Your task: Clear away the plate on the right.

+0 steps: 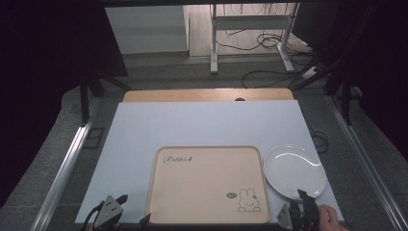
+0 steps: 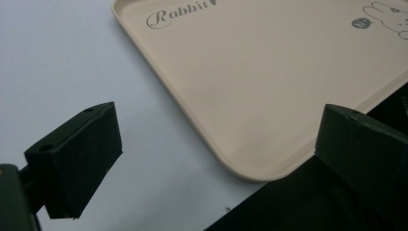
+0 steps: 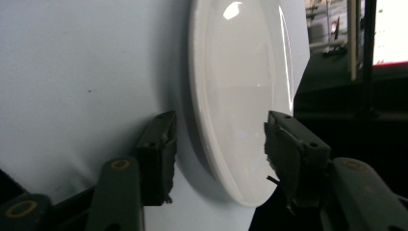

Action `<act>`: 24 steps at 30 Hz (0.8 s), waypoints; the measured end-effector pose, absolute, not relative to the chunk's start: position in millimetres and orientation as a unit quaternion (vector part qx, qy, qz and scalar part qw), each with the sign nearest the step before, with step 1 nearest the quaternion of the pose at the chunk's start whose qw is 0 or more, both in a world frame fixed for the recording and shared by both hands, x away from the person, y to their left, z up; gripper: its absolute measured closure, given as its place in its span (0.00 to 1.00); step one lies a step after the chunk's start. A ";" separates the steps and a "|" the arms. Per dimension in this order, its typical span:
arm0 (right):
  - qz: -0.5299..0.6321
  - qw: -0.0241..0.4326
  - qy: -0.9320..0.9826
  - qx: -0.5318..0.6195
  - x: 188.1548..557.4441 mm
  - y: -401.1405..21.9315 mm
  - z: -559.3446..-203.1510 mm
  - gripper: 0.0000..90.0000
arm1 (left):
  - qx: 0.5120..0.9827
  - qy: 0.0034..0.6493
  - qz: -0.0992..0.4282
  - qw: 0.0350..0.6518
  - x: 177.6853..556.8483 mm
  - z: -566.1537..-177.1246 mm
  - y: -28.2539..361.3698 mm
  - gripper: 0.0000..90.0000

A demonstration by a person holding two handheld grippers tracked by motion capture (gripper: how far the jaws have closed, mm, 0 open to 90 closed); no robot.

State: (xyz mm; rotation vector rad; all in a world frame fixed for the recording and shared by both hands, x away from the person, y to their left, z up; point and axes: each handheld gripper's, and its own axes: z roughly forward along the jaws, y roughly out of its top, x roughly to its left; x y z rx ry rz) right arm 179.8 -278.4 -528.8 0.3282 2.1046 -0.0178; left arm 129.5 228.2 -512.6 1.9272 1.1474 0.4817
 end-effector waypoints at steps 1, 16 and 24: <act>-0.015 0.490 0.863 0.123 180.2 -277.3 -530.5 0.53 | 0.766 0.456 0.191 0.411 129.5 -512.6 228.2 0.02; -0.063 0.507 0.856 0.077 191.1 -275.3 -543.1 0.74 | 0.767 0.454 0.192 0.411 129.5 -512.4 227.7 0.02; -0.077 0.499 0.862 0.053 192.9 -274.5 -546.8 0.91 | 0.768 0.452 0.192 0.410 129.9 -512.3 227.3 0.02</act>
